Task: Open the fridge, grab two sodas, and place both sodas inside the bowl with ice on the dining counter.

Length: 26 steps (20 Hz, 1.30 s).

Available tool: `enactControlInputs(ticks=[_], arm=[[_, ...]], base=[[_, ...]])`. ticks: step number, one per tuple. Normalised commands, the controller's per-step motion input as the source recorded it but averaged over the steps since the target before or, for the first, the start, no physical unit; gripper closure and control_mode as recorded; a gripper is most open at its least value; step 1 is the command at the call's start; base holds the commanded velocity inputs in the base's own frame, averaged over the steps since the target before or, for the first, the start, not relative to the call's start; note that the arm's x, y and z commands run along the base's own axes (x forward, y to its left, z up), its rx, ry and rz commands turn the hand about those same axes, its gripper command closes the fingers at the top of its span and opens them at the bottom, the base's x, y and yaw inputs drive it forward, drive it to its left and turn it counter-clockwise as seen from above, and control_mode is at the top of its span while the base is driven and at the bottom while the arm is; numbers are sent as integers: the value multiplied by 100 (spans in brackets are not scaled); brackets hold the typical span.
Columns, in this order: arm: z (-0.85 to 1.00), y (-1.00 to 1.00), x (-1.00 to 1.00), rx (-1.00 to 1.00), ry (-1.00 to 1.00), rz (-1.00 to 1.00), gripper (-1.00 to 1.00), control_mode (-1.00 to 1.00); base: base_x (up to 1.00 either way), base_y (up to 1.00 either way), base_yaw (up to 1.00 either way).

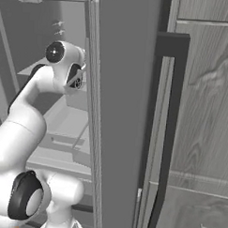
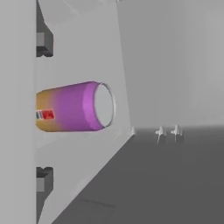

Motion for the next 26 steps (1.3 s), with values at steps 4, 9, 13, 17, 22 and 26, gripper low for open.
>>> enactControlInputs(ticks=[4, 9, 13, 17, 22, 26], arm=[[0, 0, 38, 0, 0, 0, -100, -100], [0, 0, 26, 0, 0, 0, -100, -100], [0, 0, 21, 0, 0, 0, -100, -100], [0, 0, 25, 0, 0, 0, -100, -100], [-1, -4, 22, 0, 0, 1, -100, -100], [-31, -13, 5, 1, 0, 3, 100, -100]], base=[[0, 0, 0], [0, 0, 0], [0, 0, 0], [0, 0, 0], [0, 0, 0], [0, 0, 0]])
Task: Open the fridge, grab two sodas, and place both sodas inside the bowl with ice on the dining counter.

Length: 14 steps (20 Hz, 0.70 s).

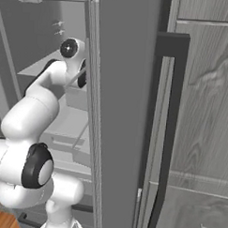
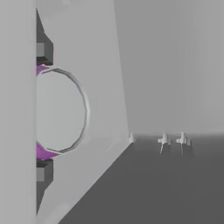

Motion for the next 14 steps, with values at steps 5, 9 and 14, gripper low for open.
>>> enactControlInputs(ticks=[5, 9, 14], arm=[[-29, -14, 3, 1, 0, 3, 100, -100], [-5, 0, 2, 0, 0, 0, 100, -100], [-1, 0, 0, 0, 0, 0, 100, -100]], base=[[0, 0, 0], [0, 0, 0], [0, 0, 0]])
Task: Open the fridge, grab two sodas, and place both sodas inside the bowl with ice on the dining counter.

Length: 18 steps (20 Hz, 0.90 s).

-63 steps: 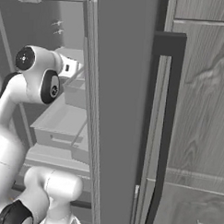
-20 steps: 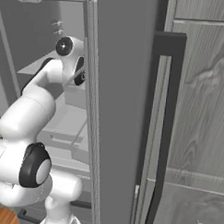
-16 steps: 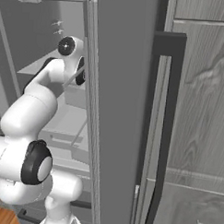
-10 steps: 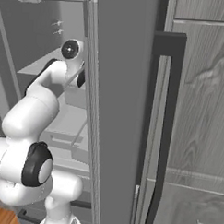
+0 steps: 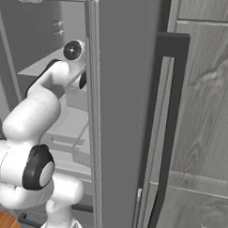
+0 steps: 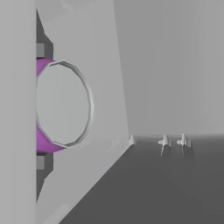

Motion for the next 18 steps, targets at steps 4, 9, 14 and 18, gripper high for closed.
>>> enactControlInputs(ticks=[4, 9, 14, 18], arm=[[0, 0, -7, 0, 0, 0, 100, -100], [0, 23, -53, 0, -2, 0, 100, -100], [32, 40, -59, 0, -4, 0, 100, -100], [63, 31, -64, 0, 0, 0, 100, -100]], base=[[0, 0, 0], [0, 0, 0], [0, 0, 0], [0, 0, 0]])
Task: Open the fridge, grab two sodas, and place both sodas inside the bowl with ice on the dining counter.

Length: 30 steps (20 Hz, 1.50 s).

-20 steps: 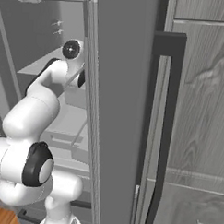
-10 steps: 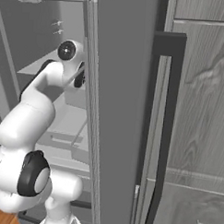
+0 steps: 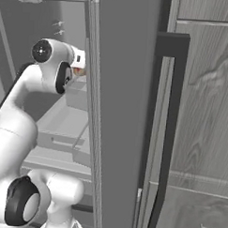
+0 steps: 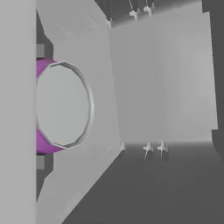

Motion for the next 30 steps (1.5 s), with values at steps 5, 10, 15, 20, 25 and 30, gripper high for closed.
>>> enactControlInputs(ticks=[5, 10, 15, 20, 25, 30], arm=[[45, 30, -78, 0, 5, 0, 100, -100], [10, 26, -98, 0, 5, 0, 100, -100], [10, 17, -100, 0, 2, 0, 100, -100], [4, 1, -91, 0, 0, 0, 100, -100], [-28, 10, -74, 0, 0, -1, 100, -100], [-20, 16, -45, 1, 3, 0, 100, -100]], base=[[0, 0, 0], [0, 0, 0], [0, 0, 0], [0, 0, 0], [0, 0, 0], [0, 0, 0]])
